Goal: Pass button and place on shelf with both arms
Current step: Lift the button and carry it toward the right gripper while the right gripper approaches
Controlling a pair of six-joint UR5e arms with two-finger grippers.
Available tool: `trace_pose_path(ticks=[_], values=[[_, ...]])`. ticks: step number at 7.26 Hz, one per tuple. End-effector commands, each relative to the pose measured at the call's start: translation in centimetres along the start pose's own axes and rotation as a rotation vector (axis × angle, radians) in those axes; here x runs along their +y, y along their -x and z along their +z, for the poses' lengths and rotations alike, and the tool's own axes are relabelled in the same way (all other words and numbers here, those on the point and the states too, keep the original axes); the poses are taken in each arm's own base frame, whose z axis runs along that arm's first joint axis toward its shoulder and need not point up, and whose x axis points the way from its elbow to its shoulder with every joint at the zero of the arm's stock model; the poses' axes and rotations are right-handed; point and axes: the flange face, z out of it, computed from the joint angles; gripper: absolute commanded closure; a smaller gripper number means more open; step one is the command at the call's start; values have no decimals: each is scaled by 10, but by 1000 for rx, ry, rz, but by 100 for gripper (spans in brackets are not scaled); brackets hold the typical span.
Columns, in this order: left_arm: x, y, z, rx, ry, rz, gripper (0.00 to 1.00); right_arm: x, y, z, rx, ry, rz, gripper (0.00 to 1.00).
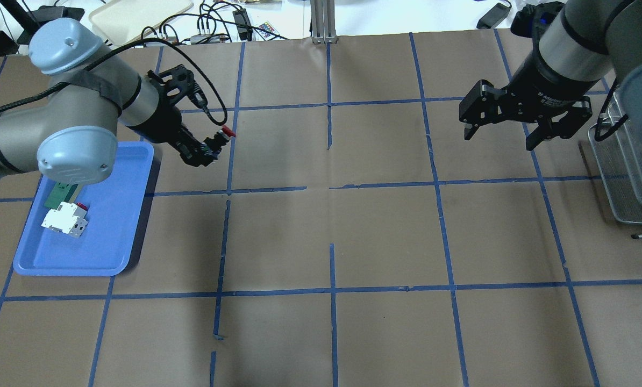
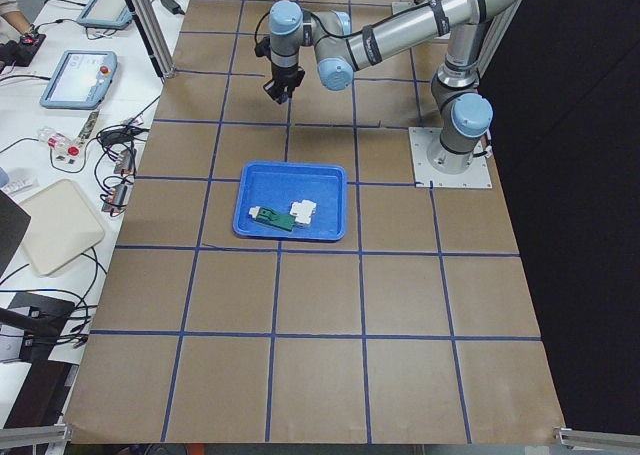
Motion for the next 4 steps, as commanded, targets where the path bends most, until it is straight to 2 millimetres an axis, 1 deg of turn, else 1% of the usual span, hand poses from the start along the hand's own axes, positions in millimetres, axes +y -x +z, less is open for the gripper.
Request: trace_pose_path(ticks=[1, 2, 3, 4], values=[[-57, -39, 6, 71, -119, 235, 100, -16, -28, -11, -204, 81, 296, 0], [-82, -55, 1, 86, -175, 342, 100, -19, -22, -15, -293, 116, 464, 0], [-94, -56, 4, 89, -197, 432, 100, -29, -20, -7, -346, 158, 528, 0], [-107, -72, 9, 97, -201, 526, 100, -37, -18, -10, -371, 163, 538, 0]])
